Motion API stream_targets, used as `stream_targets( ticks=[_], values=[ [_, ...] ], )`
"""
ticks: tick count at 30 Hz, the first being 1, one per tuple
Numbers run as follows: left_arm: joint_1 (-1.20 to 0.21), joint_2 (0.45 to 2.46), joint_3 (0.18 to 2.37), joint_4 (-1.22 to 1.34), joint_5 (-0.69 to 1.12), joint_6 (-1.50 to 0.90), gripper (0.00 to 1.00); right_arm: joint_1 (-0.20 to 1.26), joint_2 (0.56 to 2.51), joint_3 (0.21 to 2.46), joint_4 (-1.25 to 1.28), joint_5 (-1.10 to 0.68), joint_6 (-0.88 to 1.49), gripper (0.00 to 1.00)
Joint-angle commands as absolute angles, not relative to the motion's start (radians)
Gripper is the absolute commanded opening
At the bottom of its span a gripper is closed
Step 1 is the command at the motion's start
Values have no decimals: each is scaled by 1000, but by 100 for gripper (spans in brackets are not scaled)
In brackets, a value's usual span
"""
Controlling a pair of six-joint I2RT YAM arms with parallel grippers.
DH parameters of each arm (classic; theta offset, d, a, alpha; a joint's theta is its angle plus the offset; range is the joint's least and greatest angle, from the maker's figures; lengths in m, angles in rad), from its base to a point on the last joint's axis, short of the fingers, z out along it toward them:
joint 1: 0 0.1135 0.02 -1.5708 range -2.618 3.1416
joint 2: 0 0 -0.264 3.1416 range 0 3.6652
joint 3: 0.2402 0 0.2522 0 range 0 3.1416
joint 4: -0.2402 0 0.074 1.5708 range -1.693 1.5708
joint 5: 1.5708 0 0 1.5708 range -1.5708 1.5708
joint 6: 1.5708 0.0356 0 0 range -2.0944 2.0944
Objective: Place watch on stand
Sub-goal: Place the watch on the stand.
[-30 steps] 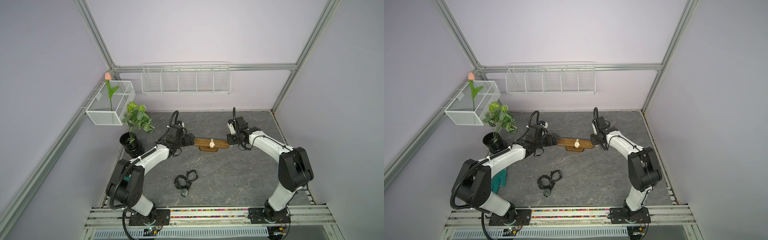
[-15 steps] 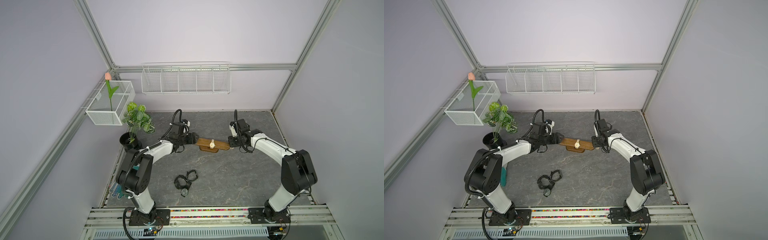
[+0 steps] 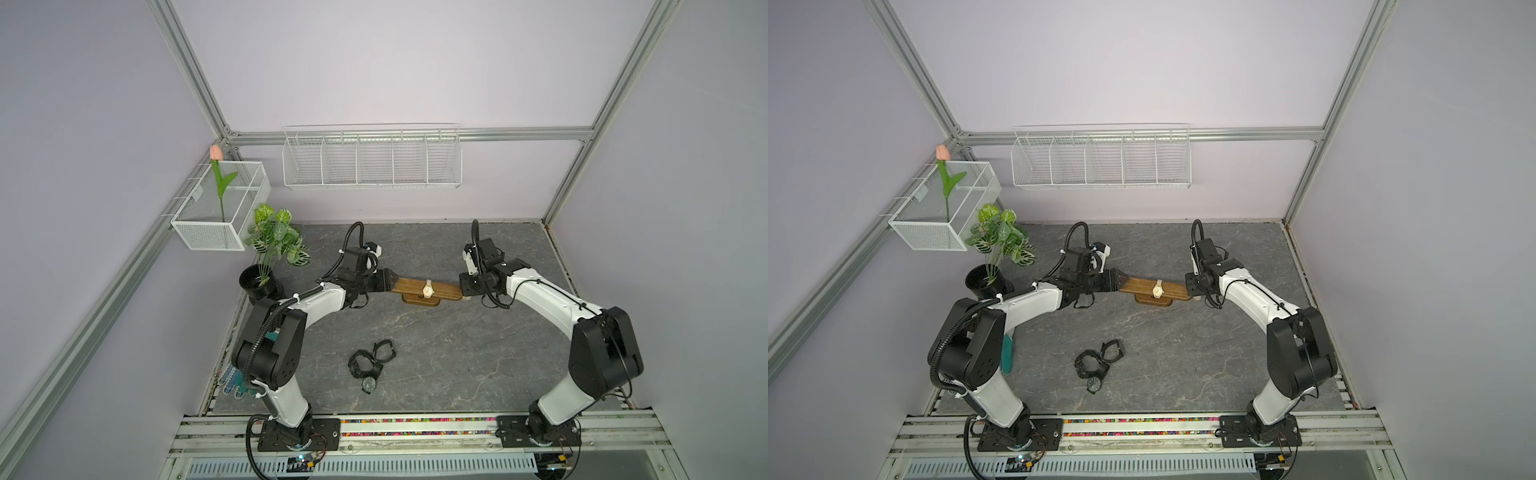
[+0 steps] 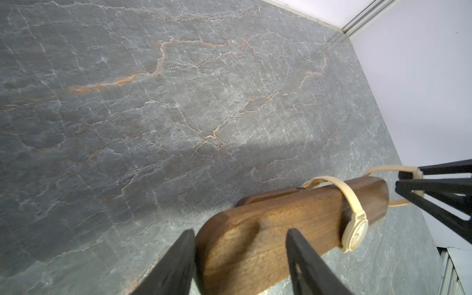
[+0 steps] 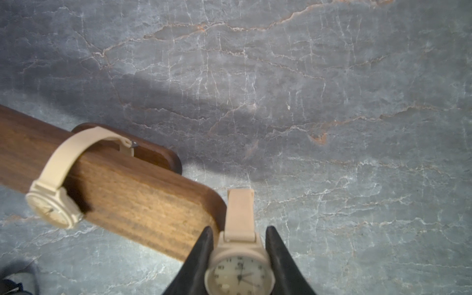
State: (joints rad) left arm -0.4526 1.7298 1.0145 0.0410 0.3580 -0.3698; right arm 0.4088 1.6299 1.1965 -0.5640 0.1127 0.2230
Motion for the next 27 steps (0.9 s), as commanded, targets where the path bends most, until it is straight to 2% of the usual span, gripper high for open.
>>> stream_targets(
  ticks=[1, 16, 27],
  values=[
    [-456, 1704, 993, 85, 392, -395, 59, 420, 1594, 1174, -577, 55, 241, 34],
    [-458, 1672, 960, 85, 393, -403, 58, 453, 1637, 1239, -594, 33, 266, 34],
    [-459, 1659, 934, 83, 387, -408, 57, 466, 1655, 1233, -614, 128, 289, 37]
  ],
)
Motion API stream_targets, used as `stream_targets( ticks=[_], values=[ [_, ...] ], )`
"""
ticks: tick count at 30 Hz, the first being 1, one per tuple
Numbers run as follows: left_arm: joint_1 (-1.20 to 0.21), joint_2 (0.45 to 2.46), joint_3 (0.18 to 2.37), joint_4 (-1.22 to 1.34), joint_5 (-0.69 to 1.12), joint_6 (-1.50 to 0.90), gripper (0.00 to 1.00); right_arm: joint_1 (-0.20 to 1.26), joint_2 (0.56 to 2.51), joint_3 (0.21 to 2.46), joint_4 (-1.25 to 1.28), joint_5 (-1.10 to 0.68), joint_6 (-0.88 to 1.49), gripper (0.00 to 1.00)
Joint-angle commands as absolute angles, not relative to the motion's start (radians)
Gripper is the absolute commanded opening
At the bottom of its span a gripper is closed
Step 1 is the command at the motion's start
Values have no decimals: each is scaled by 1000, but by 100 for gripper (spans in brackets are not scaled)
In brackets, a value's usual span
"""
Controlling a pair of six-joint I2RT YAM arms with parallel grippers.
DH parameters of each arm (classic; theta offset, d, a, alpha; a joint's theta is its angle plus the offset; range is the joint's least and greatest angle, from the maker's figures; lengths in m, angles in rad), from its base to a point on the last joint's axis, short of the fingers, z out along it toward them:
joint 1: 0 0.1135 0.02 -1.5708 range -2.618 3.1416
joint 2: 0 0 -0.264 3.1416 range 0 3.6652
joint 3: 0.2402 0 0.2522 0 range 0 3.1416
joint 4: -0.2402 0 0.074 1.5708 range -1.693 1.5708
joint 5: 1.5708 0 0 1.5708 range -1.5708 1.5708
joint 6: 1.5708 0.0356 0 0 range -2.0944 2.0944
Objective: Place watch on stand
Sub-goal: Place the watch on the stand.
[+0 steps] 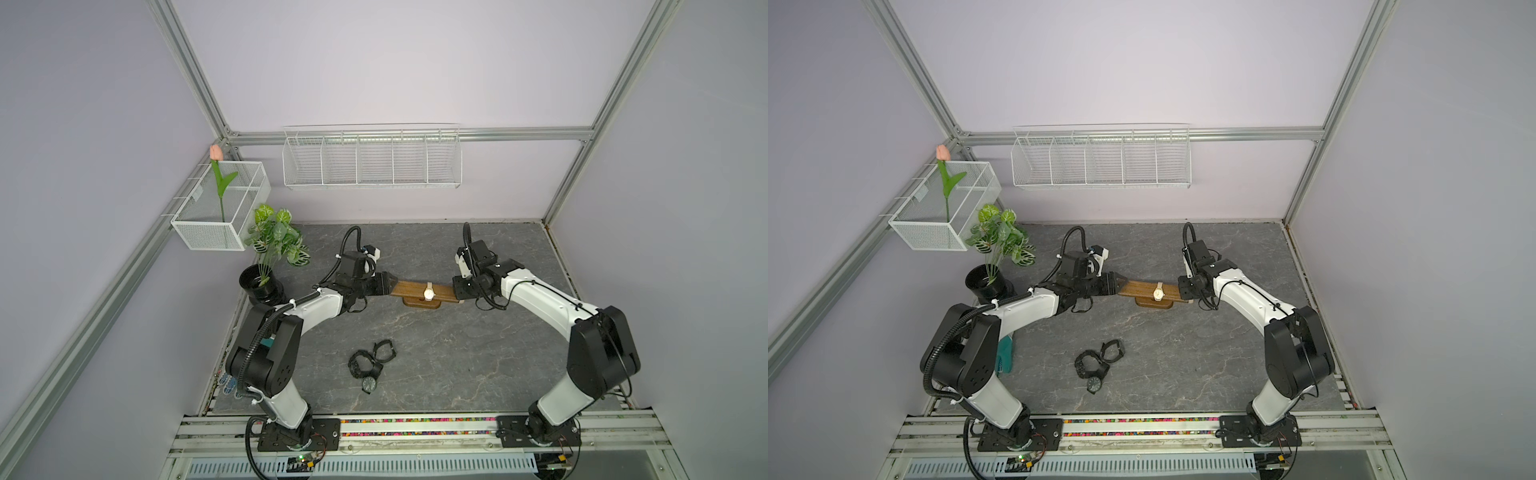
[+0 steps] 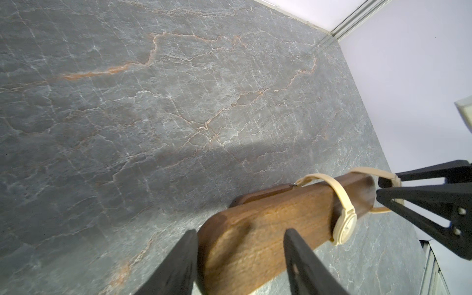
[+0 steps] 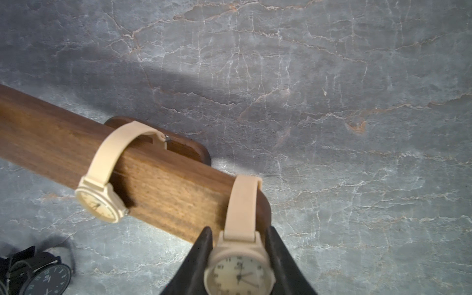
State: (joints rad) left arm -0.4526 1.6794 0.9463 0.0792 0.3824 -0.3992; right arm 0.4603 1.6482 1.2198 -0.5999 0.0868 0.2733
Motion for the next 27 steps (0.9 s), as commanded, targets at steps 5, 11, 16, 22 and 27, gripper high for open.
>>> stream_targets(
  ticks=[5, 11, 16, 22, 27],
  values=[
    [-457, 1656, 928, 88, 392, -412, 57, 469, 1642, 1227, -599, 123, 287, 39],
    [-459, 1649, 917, 101, 402, -426, 56, 488, 1676, 1259, -594, 101, 295, 39],
    [-466, 1633, 901, 100, 385, -425, 56, 508, 1687, 1268, -585, 91, 296, 39],
    [-469, 1624, 887, 104, 382, -428, 56, 513, 1704, 1269, -573, 89, 304, 39],
    [-471, 1617, 879, 108, 378, -430, 56, 513, 1706, 1262, -584, 128, 307, 39]
  ],
)
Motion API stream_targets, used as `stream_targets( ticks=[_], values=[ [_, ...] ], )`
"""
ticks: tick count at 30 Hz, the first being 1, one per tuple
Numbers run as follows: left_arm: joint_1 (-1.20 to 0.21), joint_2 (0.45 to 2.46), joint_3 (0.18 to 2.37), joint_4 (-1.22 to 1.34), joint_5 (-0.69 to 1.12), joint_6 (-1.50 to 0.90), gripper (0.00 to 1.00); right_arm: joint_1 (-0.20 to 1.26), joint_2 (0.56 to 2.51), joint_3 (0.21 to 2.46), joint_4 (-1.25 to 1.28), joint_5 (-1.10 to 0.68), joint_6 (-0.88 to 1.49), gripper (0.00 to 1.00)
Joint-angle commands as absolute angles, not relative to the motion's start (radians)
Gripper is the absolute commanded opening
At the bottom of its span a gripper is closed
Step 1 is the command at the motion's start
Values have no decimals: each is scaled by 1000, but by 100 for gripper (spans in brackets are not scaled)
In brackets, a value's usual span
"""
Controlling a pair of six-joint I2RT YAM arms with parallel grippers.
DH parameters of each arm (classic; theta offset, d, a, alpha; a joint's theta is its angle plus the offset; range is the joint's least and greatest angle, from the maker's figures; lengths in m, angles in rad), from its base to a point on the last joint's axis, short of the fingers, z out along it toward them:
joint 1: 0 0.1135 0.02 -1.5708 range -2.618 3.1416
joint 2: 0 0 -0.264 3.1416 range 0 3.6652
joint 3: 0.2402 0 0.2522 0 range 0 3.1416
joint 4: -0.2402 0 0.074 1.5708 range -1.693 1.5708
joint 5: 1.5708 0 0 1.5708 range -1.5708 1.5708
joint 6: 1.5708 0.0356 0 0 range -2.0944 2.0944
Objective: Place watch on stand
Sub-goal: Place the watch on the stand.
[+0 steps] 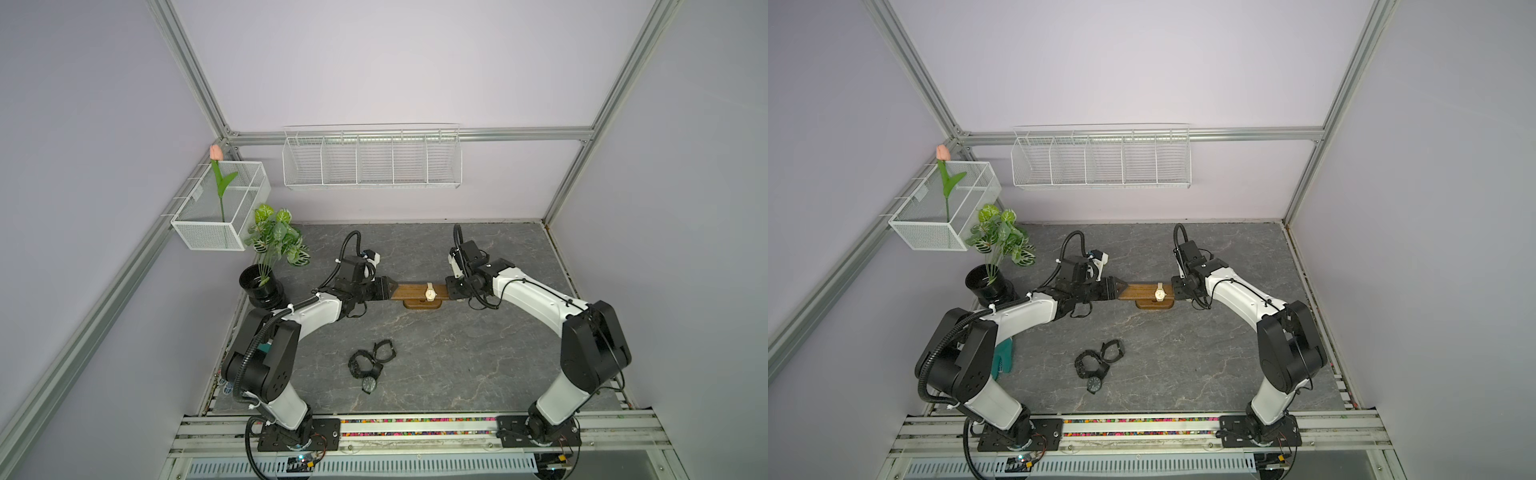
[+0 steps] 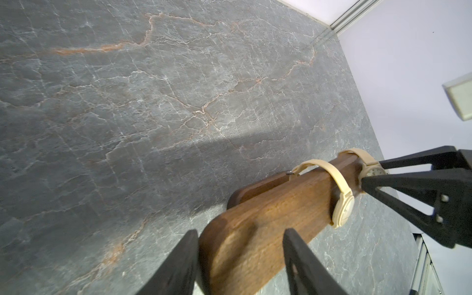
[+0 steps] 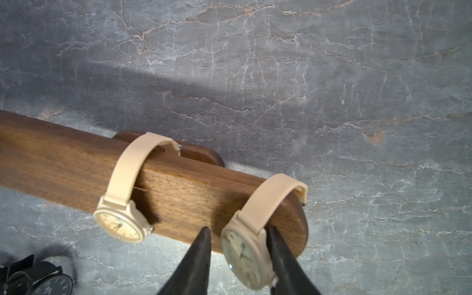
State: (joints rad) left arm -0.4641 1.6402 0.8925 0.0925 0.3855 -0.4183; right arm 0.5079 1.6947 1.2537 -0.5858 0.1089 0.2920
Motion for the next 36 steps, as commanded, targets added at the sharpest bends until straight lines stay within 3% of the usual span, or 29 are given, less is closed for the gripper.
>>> stream_targets(
  ticks=[1, 23, 30, 36],
  values=[
    [-470, 1615, 879, 106, 378, -428, 56, 513, 1703, 1262, -589, 144, 304, 39],
    [-470, 1625, 884, 107, 390, -427, 56, 489, 1708, 1265, -567, 45, 292, 50],
    [-470, 1626, 879, 113, 395, -433, 55, 490, 1726, 1276, -552, 8, 296, 47],
    [-471, 1623, 879, 112, 393, -430, 54, 489, 1706, 1276, -590, 119, 282, 53]
  ],
)
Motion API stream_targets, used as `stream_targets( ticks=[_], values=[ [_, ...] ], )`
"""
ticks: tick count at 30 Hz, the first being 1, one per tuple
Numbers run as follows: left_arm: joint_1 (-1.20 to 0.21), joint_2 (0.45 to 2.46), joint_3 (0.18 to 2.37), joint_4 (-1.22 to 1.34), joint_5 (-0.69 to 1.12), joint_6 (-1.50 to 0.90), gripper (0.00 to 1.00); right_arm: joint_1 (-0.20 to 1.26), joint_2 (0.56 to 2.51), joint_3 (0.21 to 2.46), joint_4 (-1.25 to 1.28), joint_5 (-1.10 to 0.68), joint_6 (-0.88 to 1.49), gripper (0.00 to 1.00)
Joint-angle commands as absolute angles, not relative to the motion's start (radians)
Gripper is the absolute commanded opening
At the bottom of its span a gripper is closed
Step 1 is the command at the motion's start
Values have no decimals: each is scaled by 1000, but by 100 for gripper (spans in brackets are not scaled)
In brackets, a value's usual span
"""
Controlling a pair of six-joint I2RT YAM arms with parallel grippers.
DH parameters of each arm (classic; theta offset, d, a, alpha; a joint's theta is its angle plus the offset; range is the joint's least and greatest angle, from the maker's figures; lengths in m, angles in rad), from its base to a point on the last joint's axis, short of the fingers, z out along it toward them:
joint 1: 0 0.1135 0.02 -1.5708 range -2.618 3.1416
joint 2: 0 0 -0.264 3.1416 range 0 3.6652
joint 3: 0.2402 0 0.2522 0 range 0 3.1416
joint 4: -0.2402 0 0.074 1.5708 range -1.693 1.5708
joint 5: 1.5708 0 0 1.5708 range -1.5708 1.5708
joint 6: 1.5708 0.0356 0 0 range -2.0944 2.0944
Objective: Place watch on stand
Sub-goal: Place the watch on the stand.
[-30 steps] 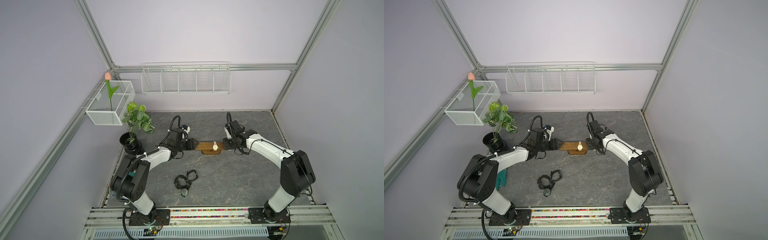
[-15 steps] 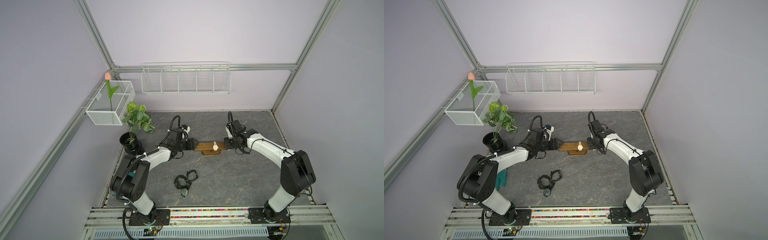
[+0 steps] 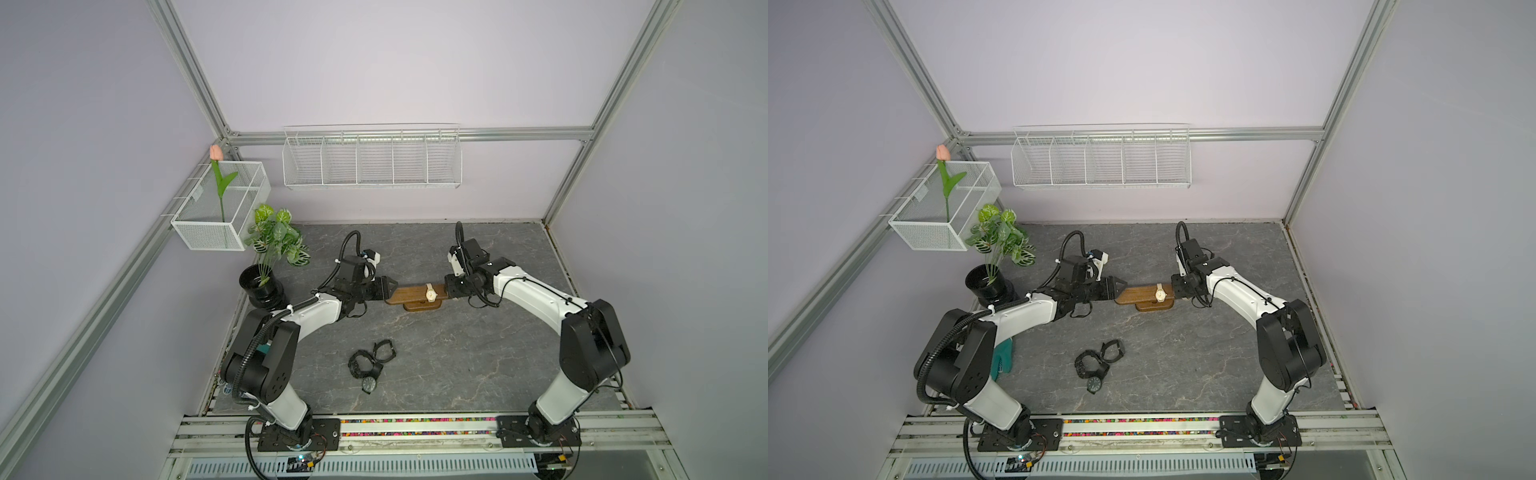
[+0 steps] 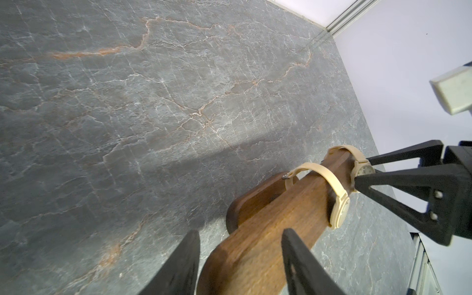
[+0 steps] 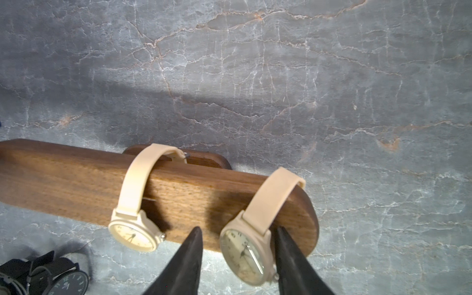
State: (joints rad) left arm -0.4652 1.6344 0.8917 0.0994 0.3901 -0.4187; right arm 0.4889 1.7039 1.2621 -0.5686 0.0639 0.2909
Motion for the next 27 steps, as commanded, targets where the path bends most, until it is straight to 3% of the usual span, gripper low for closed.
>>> stream_targets(
  ticks=[1, 7, 15, 27],
  values=[
    [-470, 1623, 878, 113, 394, -430, 54, 489, 1702, 1276, -596, 142, 275, 54],
    [-470, 1623, 878, 114, 394, -430, 54, 489, 1718, 1292, -618, 144, 256, 56],
    [-469, 1629, 880, 113, 396, -429, 54, 499, 1718, 1296, -611, 112, 253, 46],
    [-470, 1639, 878, 126, 408, -429, 54, 516, 1774, 1338, -588, 84, 248, 41]
  ],
)
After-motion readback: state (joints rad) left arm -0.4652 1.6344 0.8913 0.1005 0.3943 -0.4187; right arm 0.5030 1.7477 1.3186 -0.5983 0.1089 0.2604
